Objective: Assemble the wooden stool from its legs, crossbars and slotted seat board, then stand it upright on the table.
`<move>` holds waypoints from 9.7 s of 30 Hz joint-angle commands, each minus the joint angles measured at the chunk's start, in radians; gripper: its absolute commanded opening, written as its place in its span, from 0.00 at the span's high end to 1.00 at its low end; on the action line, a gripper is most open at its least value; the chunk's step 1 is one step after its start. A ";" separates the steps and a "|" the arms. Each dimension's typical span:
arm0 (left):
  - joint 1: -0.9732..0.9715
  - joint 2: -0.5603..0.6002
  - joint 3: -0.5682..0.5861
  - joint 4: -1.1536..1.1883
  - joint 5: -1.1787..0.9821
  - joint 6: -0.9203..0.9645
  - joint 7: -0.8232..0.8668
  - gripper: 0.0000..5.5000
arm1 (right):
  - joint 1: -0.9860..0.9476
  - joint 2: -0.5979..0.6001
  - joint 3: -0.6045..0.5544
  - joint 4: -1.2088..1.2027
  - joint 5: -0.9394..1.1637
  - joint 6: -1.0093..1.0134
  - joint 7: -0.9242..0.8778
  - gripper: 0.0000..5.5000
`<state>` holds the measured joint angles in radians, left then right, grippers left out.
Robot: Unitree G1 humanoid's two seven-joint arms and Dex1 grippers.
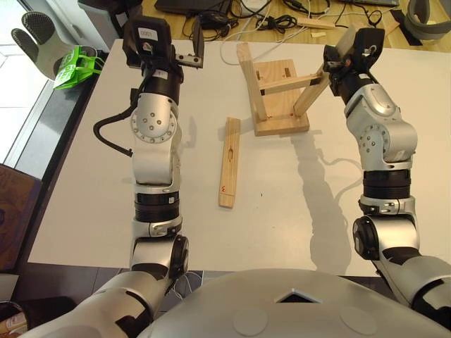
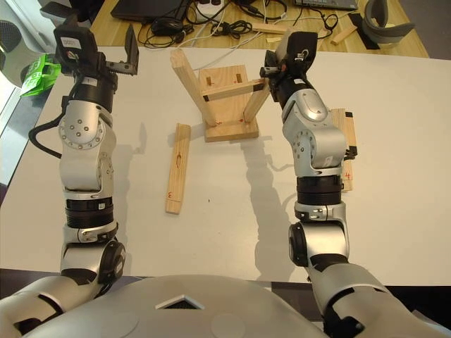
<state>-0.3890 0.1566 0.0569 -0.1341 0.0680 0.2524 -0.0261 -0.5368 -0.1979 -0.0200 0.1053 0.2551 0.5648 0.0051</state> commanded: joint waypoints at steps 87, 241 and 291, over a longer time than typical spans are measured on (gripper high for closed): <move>0.053 -0.071 -0.084 -0.077 -0.021 0.048 -0.026 0.12 | 0.240 -0.303 -0.239 -0.428 0.460 0.133 0.543 0.66; 0.081 0.011 -0.205 -0.352 -0.413 0.281 -0.263 0.12 | 0.067 -0.394 -0.284 -0.447 0.866 0.253 0.329 0.90; 0.026 -0.035 -0.149 -0.227 -0.281 0.273 -0.128 0.12 | 0.128 -0.229 -0.021 -0.448 0.913 0.477 0.022 0.90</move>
<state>-0.3466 0.1295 -0.0866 -0.3739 -0.2255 0.5188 -0.1604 -0.4449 -0.4129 -0.0819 -0.4222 1.2345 0.9989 0.0352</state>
